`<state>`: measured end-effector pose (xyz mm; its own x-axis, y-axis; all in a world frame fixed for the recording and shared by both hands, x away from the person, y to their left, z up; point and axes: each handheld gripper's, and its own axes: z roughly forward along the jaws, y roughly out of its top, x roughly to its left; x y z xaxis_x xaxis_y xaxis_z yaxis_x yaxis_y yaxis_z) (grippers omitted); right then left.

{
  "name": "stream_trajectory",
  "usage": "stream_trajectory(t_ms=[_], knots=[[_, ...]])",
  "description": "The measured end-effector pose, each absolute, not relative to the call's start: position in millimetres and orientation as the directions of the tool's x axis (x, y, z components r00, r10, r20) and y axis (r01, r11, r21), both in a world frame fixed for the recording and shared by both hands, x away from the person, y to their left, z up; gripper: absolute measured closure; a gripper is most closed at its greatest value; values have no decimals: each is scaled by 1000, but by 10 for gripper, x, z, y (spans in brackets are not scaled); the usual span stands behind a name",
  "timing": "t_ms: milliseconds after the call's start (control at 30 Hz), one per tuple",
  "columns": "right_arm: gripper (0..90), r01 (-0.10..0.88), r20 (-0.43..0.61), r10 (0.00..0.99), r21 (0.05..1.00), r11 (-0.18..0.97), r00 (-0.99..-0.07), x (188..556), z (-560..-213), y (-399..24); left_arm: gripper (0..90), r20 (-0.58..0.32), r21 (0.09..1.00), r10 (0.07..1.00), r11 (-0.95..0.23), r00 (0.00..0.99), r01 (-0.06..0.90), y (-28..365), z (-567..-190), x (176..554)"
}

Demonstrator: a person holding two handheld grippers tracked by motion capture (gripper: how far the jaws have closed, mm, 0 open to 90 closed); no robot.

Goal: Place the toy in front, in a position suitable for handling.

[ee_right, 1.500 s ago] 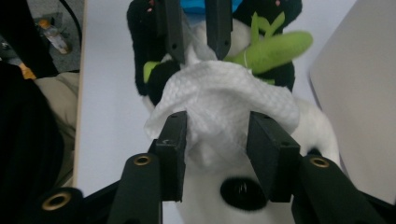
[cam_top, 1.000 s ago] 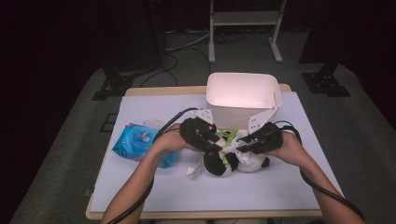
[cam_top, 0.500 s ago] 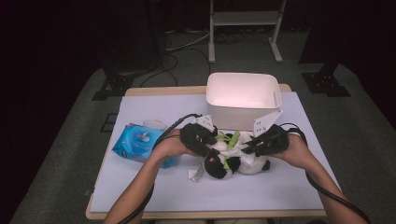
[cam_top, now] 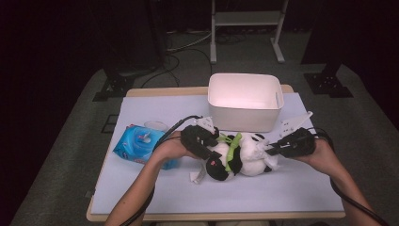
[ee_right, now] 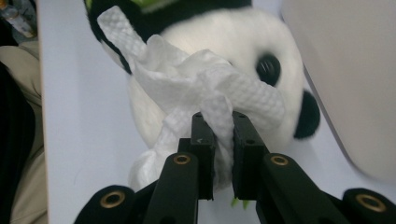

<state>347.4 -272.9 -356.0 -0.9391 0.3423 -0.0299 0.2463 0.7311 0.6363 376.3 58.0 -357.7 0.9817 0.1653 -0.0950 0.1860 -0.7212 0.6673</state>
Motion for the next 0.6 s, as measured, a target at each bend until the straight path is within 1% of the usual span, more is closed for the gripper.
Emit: stream_trajectory(t_ms=[100,233,300,333,367,433,600], knots=[[807,268,-22,364,636,724,-931,3484,-3589,-2795,455,-95,663,163,-725,982,185,569,-3583,3764],[807,259,-25,359,645,719,-933,3483,-3572,-2777,456,-98,660,162,-728,982,186,559,-3594,3761],[806,240,-33,343,650,721,-939,3480,-3535,-2717,456,-96,657,161,-731,982,184,553,-3597,3760],[805,215,-50,324,650,729,-945,3481,-3496,-2625,457,-97,655,161,-733,982,185,546,-3601,3756],[805,215,-50,324,650,729,-945,3481,-3496,-2625,457,-97,655,161,-733,982,185,546,-3601,3756],[804,187,-61,295,649,738,-954,3495,-3455,-2463,458,-94,653,162,-735,982,184,544,-3607,3756],[804,162,-71,271,650,742,-960,3519,-3414,-2311,463,-90,647,168,-739,982,186,545,-3615,3765]])
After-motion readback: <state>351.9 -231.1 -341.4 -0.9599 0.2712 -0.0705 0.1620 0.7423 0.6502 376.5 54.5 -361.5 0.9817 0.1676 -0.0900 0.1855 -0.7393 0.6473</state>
